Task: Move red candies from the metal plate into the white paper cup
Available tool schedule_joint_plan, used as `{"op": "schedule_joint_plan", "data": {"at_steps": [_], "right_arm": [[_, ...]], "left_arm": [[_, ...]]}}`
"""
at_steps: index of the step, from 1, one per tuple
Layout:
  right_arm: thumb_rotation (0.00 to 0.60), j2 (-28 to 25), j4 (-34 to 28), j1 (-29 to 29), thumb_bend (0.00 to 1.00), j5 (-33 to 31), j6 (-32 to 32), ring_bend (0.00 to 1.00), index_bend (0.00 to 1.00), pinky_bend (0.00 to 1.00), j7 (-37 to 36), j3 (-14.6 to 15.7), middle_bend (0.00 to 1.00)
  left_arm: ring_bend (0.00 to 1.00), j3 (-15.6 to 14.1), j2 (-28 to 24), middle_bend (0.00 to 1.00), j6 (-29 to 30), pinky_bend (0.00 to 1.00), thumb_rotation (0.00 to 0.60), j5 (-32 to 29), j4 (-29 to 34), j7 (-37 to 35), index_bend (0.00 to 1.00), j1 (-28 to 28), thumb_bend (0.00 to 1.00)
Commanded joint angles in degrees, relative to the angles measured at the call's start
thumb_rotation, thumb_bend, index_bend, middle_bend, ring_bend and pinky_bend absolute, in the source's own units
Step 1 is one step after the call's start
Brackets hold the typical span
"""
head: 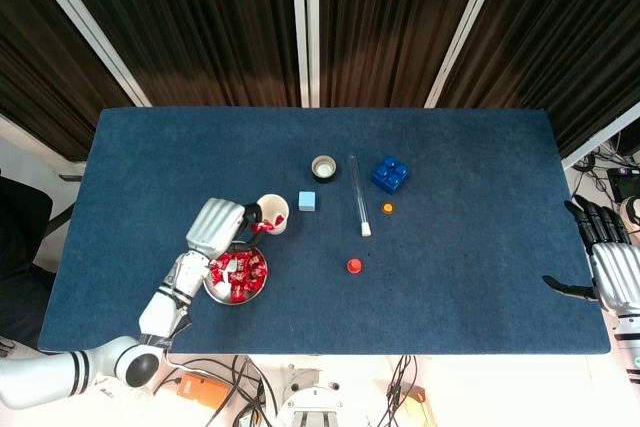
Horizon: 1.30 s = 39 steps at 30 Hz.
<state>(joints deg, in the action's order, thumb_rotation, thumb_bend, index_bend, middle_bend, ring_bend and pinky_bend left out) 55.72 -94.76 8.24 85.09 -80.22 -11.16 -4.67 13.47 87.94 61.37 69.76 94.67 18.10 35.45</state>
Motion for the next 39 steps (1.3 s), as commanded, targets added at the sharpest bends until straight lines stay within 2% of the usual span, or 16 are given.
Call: {"op": "schedule_joint_plan", "data": {"at_steps": [1, 7, 9, 12, 15, 20, 25, 29, 31, 35, 39], "right_arm": [[0.600, 0.1, 0.2, -0.1, 0.06, -0.1, 0.0, 0.00, 0.00, 0.03, -0.3, 0.1, 0.00], [0.600, 0.3, 1.0, -0.6, 0.06, -0.3, -0.3, 0.00, 0.00, 0.03, -1.1, 0.2, 0.00], [0.600, 0.3, 1.2, -0.6, 0.06, -0.3, -0.3, 0.00, 0.00, 0.03, -1.2, 0.2, 0.00], [0.600, 0.3, 1.4, -0.5, 0.06, -0.3, -0.1, 0.00, 0.00, 0.03, -1.4, 0.2, 0.00], [0.600, 0.2, 1.4, -0.5, 0.06, -0.2, -0.2, 0.00, 0.00, 0.03, -1.4, 0.1, 0.00], [0.600, 0.1, 1.4, -0.5, 0.06, -0.2, -0.3, 0.00, 0.00, 0.03, -1.5, 0.0, 0.00], [0.600, 0.3, 1.5, -0.3, 0.06, 0.0, 0.0, 0.00, 0.00, 0.03, -1.5, 0.0, 0.00], [0.600, 0.5, 1.2, 0.2, 0.06, 0.2, 0.5, 0.00, 0.00, 0.03, -1.1, 0.0, 0.00], [0.600, 0.5, 1.0, 0.3, 0.06, 0.4, 0.5, 0.00, 0.00, 0.03, -0.8, -0.1, 0.00], [0.600, -0.1, 0.2, 0.2, 0.06, 0.3, 0.1, 0.00, 0.00, 0.03, -0.1, -0.3, 0.00], [0.600, -1.1, -0.9, -0.1, 0.06, 0.0, -0.7, 0.00, 0.00, 0.03, 0.7, -0.7, 0.00]], "left_arm": [[0.88, 2.5, 1.2, 0.91, -2.6, 0.80, 0.600, -4.2, -1.5, 2.6, 0.61, 3.0, 0.41], [0.88, 3.6, 2.8, 0.91, -4.8, 0.80, 0.600, -10.9, -4.8, 6.1, 0.59, 6.2, 0.40], [0.88, 3.4, 3.4, 0.91, -4.4, 0.80, 0.600, -12.1, -5.5, 7.2, 0.52, 6.6, 0.35], [0.88, 3.0, 3.8, 0.91, -2.5, 0.80, 0.600, -12.5, -5.0, 7.2, 0.36, 6.2, 0.25], [0.88, 2.0, 3.0, 0.91, 0.2, 0.80, 0.600, -10.6, -3.5, 6.5, 0.30, 4.9, 0.22], [0.88, -1.6, -0.2, 0.91, 6.7, 0.80, 0.600, -4.2, 0.3, 2.0, 0.30, -0.2, 0.22], [0.87, -7.3, -2.4, 0.91, 12.3, 0.80, 0.600, 2.3, 0.4, -2.8, 0.38, -6.0, 0.24], [0.87, -11.1, -2.4, 0.91, 10.6, 0.80, 0.600, 3.2, -2.7, -2.0, 0.41, -7.5, 0.25], [0.88, -12.0, -1.9, 0.91, 9.7, 0.80, 0.600, 3.5, -4.4, -0.7, 0.41, -7.5, 0.26], [0.88, -13.1, -1.2, 0.91, 8.0, 0.80, 0.600, 4.3, -7.4, 2.7, 0.41, -7.1, 0.27], [0.88, -13.1, -1.4, 0.91, 6.0, 0.80, 0.600, 4.1, -8.0, 5.3, 0.41, -6.4, 0.27]]}}
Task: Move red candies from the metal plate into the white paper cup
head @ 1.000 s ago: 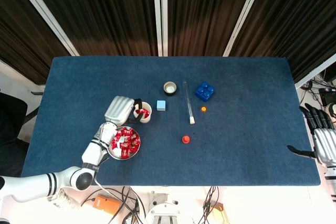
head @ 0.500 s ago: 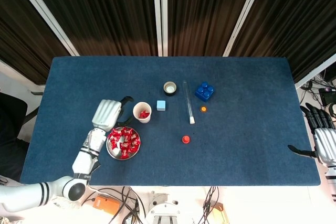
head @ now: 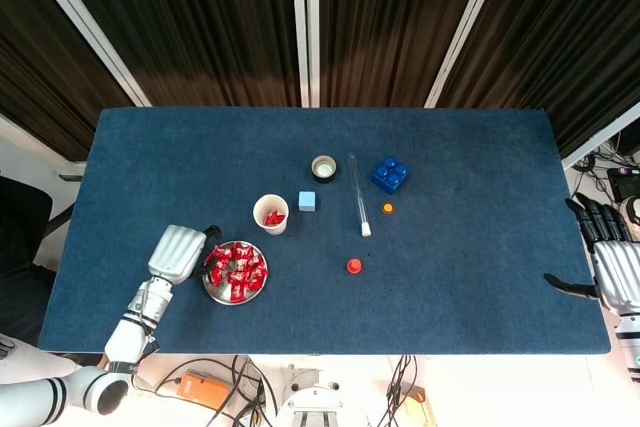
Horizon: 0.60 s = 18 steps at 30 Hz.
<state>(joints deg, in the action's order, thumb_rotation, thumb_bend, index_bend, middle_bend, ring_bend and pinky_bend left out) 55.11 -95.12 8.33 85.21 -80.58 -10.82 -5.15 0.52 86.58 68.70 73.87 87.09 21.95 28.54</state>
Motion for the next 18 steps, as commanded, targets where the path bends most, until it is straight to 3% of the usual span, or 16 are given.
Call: {"op": "schedule_joint_plan", "data": {"at_steps": [1, 18], "right_arm": [[0.600, -0.6, -0.7, -0.2, 0.06, -0.2, -0.4, 0.00, 0.00, 0.03, 0.5, -0.2, 0.00], [0.600, -0.6, -1.1, -0.2, 0.06, -1.0, 0.4, 0.00, 0.00, 0.03, 0.9, 0.0, 0.00]], "left_arm": [[0.88, -0.1, 0.0, 0.91, -1.7, 0.80, 0.600, 0.0, -0.5, 2.0, 0.41, 0.7, 0.27], [0.88, 1.7, 2.9, 0.91, -6.3, 0.80, 0.600, -2.6, -3.8, 5.0, 0.43, 2.5, 0.22]]}}
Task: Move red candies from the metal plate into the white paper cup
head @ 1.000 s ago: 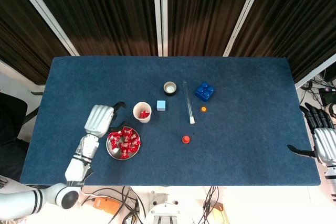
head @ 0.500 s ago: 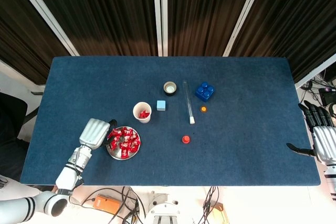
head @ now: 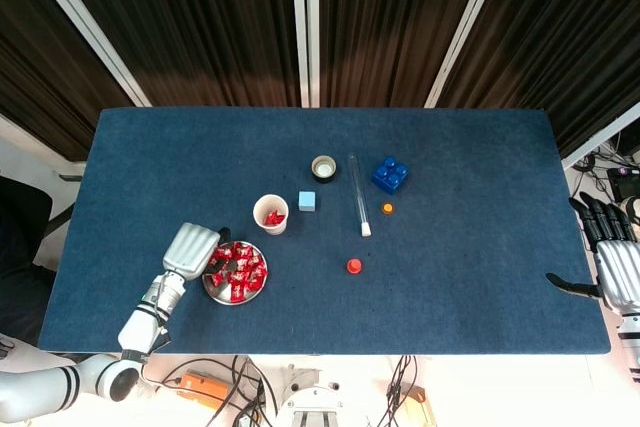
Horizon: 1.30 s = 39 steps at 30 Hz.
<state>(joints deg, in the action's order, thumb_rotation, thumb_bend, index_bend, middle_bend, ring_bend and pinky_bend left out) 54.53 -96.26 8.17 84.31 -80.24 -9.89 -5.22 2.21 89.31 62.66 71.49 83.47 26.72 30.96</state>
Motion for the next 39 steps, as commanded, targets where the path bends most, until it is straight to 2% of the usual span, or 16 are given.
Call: {"op": "schedule_joint_plan", "data": {"at_steps": [1, 17, 20, 24, 28, 32, 39], "right_arm": [[0.600, 0.0, 0.1, 0.0, 0.06, -0.1, 0.1, 0.00, 0.00, 0.03, 0.0, 0.0, 0.00], [0.600, 0.1, -0.3, 0.2, 0.06, -0.5, 0.7, 0.00, 0.00, 0.03, 0.5, 0.0, 0.00], [0.600, 0.1, -0.3, 0.1, 0.06, -0.6, 0.7, 0.00, 0.00, 0.03, 0.5, 0.0, 0.00], [0.600, 0.0, -0.3, 0.1, 0.06, -0.6, 0.6, 0.00, 0.00, 0.03, 0.5, -0.1, 0.00], [0.600, 0.1, -0.2, 0.0, 0.06, -0.5, 0.5, 0.00, 0.00, 0.03, 0.3, -0.1, 0.00], [0.600, 0.1, 0.1, -0.1, 0.06, -0.3, 0.2, 0.00, 0.00, 0.03, -0.1, 0.0, 0.00], [0.600, 0.3, 0.9, -0.2, 0.06, -0.2, 0.0, 0.00, 0.00, 0.03, -0.9, 0.0, 0.00]], "left_arm": [[0.88, 0.1, 0.2, 0.91, -0.3, 0.80, 0.600, -0.4, -0.2, 0.3, 0.44, 0.0, 0.21], [0.88, -0.1, 0.6, 0.91, -1.6, 0.80, 0.600, -0.8, -0.6, 0.2, 0.49, 0.0, 0.22], [0.88, -0.2, 0.7, 0.91, -2.1, 0.80, 0.600, -0.9, -1.0, 0.2, 0.51, 0.1, 0.24], [0.88, -0.2, 0.8, 0.91, -2.4, 0.80, 0.600, -0.8, -1.1, 0.0, 0.57, 0.2, 0.31], [0.88, 0.3, -0.3, 0.91, -1.2, 0.80, 0.600, 0.1, 0.6, -0.3, 0.61, 0.0, 0.36], [0.88, 1.9, -2.6, 0.91, 0.3, 0.80, 0.600, 1.2, 5.0, -2.1, 0.61, 0.2, 0.36], [0.88, 8.5, -4.4, 0.91, 0.8, 0.80, 0.600, 1.2, 10.4, -3.9, 0.61, 3.8, 0.36]]}}
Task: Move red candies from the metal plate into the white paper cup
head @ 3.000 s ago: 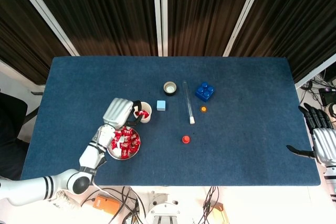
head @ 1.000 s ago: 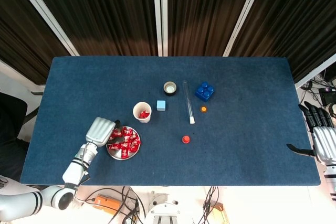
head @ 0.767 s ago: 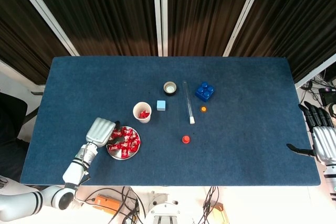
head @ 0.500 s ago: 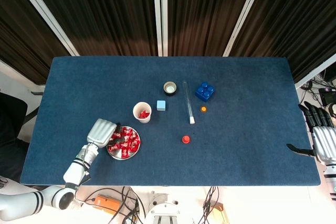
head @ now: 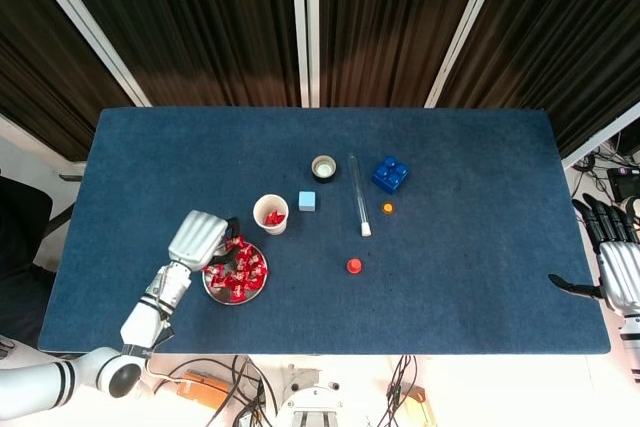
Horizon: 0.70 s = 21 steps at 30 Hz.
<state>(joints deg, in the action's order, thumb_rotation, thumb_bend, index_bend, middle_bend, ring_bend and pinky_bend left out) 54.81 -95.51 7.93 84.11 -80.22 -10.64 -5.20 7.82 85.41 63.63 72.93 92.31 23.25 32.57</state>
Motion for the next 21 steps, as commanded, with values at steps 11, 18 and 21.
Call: {"op": "schedule_joint_plan", "data": {"at_steps": [11, 18, 21], "right_arm": [[0.600, 0.2, 1.5, -0.8, 0.06, -0.3, -0.4, 0.00, 0.00, 0.03, -1.6, 0.4, 0.00], [0.600, 0.4, 2.0, -1.0, 0.06, -0.5, -0.2, 0.00, 0.00, 0.03, -1.9, 0.4, 0.00], [0.600, 0.4, 1.9, -0.8, 0.06, -0.3, -0.1, 0.00, 0.00, 0.03, -1.8, 0.3, 0.00]], "left_arm": [[0.88, 9.2, 4.0, 0.92, -8.1, 0.80, 0.600, -11.1, -2.8, 4.7, 0.61, 11.7, 0.36], [0.88, 8.1, 4.9, 0.92, -6.4, 0.80, 0.600, -15.8, -3.7, 8.1, 0.45, 12.4, 0.26], [0.88, 7.1, 3.5, 0.91, -3.3, 0.80, 0.600, -14.3, -1.5, 8.0, 0.38, 11.0, 0.23]]}}
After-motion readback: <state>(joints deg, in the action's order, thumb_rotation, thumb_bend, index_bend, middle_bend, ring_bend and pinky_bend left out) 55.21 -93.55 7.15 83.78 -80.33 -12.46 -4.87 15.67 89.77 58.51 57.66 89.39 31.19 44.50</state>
